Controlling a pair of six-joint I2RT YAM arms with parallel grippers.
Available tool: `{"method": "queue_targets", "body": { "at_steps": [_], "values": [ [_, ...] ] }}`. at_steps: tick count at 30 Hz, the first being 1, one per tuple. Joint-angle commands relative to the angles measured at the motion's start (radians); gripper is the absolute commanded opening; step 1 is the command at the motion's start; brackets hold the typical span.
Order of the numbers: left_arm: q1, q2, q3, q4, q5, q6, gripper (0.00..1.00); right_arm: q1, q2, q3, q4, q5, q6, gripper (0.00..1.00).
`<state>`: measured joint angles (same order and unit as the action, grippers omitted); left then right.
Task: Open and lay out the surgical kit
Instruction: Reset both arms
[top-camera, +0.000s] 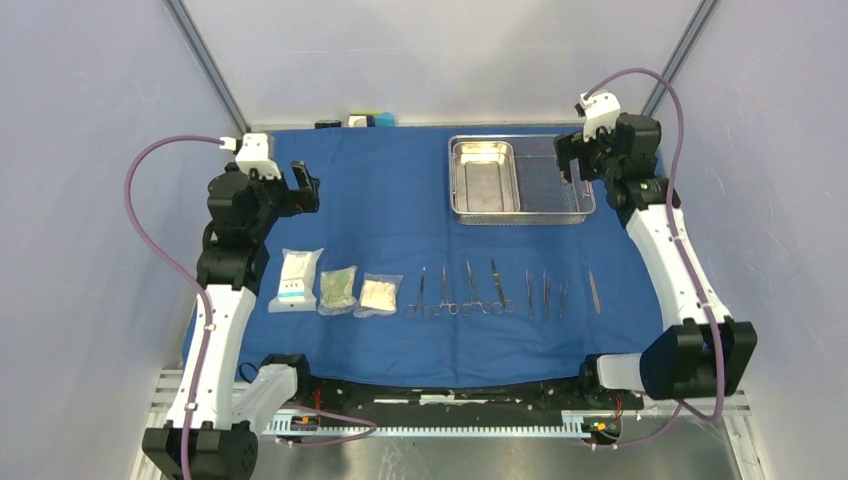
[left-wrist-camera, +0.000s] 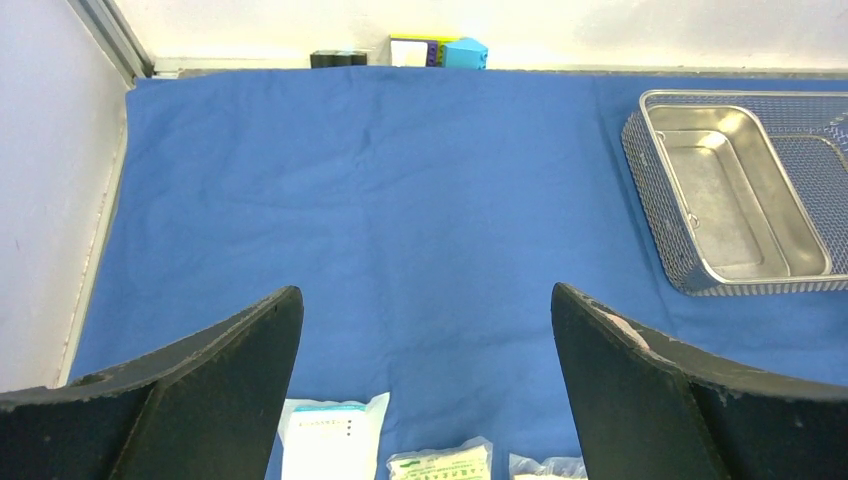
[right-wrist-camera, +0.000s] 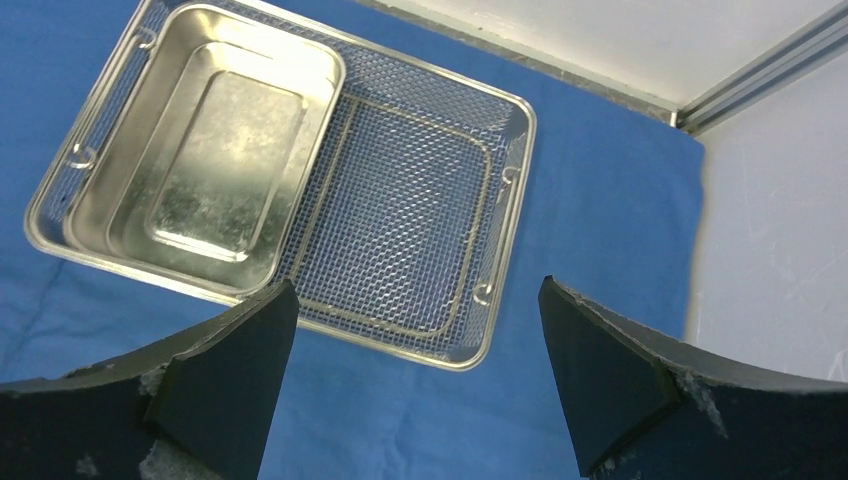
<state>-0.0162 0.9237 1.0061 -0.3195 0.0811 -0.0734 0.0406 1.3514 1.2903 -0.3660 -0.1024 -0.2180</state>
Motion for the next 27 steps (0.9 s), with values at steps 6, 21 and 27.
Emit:
{"method": "queue_targets", "body": {
  "at_steps": [6,21,27],
  "values": [
    [0.004,-0.070,-0.061,0.061,0.017,0.044,1.00,-0.004,-0.192,-0.235,0.167,-0.088,0.019,0.98],
    [0.004,-0.115,-0.122,0.069,0.042,0.011,1.00,-0.014,-0.345,-0.375,0.271,-0.217,0.037,0.98],
    [0.004,-0.120,-0.111,0.047,0.032,-0.008,1.00,-0.030,-0.357,-0.379,0.264,-0.248,0.035,0.98]
  ]
}}
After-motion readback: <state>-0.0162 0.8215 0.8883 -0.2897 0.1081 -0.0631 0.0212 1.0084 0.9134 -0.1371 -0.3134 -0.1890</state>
